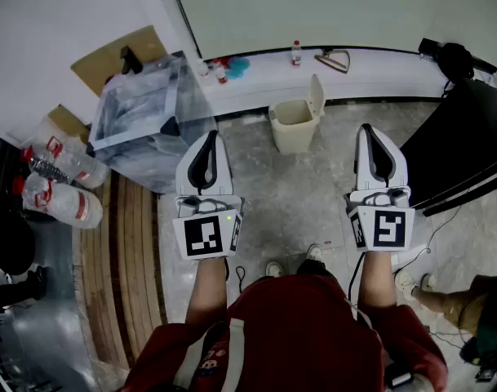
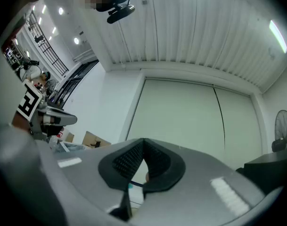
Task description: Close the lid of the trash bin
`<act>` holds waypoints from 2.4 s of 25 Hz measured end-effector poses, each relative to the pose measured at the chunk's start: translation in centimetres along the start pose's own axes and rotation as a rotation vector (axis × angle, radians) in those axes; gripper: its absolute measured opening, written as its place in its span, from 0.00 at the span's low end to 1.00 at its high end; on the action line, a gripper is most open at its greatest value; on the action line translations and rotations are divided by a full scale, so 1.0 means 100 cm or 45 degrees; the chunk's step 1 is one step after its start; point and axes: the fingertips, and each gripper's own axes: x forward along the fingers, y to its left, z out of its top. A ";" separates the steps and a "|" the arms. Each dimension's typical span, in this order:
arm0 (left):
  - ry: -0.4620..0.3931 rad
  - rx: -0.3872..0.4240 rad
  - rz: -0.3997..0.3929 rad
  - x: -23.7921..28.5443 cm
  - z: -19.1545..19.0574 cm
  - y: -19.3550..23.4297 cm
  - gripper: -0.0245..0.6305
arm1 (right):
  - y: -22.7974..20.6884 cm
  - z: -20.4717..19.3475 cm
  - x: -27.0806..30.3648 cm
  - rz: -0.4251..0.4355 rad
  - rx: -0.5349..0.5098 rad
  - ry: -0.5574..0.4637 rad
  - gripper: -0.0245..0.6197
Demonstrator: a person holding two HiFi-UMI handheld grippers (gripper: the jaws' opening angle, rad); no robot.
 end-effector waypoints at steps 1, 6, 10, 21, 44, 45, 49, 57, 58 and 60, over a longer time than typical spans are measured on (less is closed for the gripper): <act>0.002 0.000 0.000 -0.002 -0.001 0.003 0.04 | 0.004 0.001 0.000 0.001 -0.003 0.000 0.04; 0.006 -0.009 -0.005 -0.010 -0.005 0.015 0.04 | 0.018 0.001 0.000 -0.005 -0.016 0.009 0.04; 0.015 -0.026 -0.010 -0.016 -0.012 0.021 0.04 | 0.026 -0.001 -0.005 -0.014 -0.024 0.017 0.04; 0.038 -0.035 -0.022 0.002 -0.032 0.029 0.04 | 0.027 -0.022 0.012 -0.028 0.008 0.035 0.04; 0.141 -0.023 -0.002 0.211 -0.093 0.000 0.04 | -0.095 -0.128 0.178 0.009 0.102 0.116 0.04; 0.142 -0.023 -0.002 0.223 -0.094 -0.004 0.04 | -0.103 -0.132 0.185 0.010 0.108 0.117 0.04; 0.149 -0.012 0.000 0.265 -0.102 -0.021 0.04 | -0.135 -0.152 0.213 0.019 0.136 0.120 0.04; 0.183 0.001 0.020 0.319 -0.125 -0.039 0.04 | -0.172 -0.191 0.255 0.043 0.186 0.129 0.04; 0.188 0.003 0.021 0.323 -0.128 -0.040 0.04 | -0.174 -0.196 0.259 0.046 0.191 0.134 0.04; 0.200 0.003 0.025 0.331 -0.135 -0.039 0.04 | -0.175 -0.204 0.267 0.055 0.196 0.145 0.04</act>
